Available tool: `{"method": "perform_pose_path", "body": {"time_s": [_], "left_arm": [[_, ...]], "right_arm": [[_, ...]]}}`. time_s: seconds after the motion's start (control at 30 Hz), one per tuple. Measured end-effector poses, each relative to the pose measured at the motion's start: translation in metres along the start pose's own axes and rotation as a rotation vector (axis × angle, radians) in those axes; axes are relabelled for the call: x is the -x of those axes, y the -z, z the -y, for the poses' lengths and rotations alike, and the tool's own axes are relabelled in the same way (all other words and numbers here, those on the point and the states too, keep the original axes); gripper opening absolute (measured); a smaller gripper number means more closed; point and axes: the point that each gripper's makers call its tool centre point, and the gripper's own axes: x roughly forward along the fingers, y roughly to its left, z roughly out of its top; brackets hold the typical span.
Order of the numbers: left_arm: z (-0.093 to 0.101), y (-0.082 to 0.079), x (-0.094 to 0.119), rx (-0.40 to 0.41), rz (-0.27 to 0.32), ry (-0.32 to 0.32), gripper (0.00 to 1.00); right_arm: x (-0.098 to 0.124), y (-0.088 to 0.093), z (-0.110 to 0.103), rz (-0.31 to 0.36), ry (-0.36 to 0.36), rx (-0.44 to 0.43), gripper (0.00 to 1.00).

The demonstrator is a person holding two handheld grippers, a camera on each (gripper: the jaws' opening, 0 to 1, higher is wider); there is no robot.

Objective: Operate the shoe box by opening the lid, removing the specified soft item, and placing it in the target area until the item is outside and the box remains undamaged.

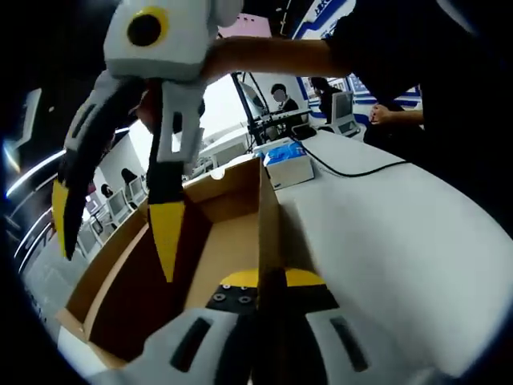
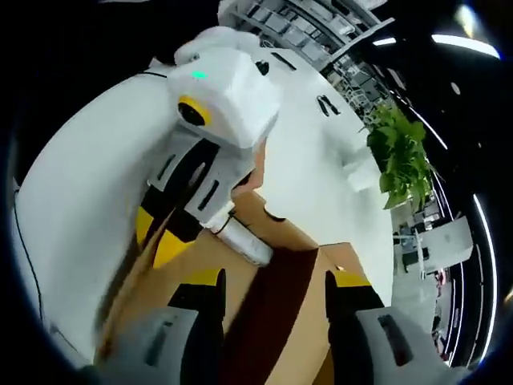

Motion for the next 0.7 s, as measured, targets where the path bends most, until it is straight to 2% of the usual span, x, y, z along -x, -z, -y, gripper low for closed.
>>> {"method": "perform_pose_path", "body": {"time_s": [0.03,0.1,0.17,0.3,0.53,0.63,0.7], "left_arm": [[0.000,0.001,0.000,-0.016,-0.003,0.000,0.08],[0.000,0.004,-0.001,-0.050,-0.020,0.001,0.09],[0.001,0.004,-0.002,-0.054,-0.024,0.000,0.09],[-0.001,0.004,-0.001,-0.044,-0.022,0.001,0.09],[-0.001,0.005,-0.001,-0.042,-0.018,0.003,0.09],[-0.001,0.004,-0.001,-0.044,-0.016,0.003,0.09],[-0.001,0.004,-0.002,-0.049,-0.015,0.003,0.09]], "right_arm": [[-0.008,0.003,-0.002,-0.013,-0.033,0.020,0.51],[-0.021,0.004,0.004,-0.014,-0.035,0.013,0.52],[-0.030,0.003,-0.001,-0.005,-0.079,0.071,0.53],[-0.049,0.008,-0.008,-0.029,-0.146,0.110,0.53],[-0.071,0.014,-0.013,-0.024,-0.218,0.095,0.49],[-0.077,0.018,-0.018,-0.042,-0.250,0.113,0.45],[-0.080,0.018,-0.020,-0.034,-0.268,0.094,0.42]]}}
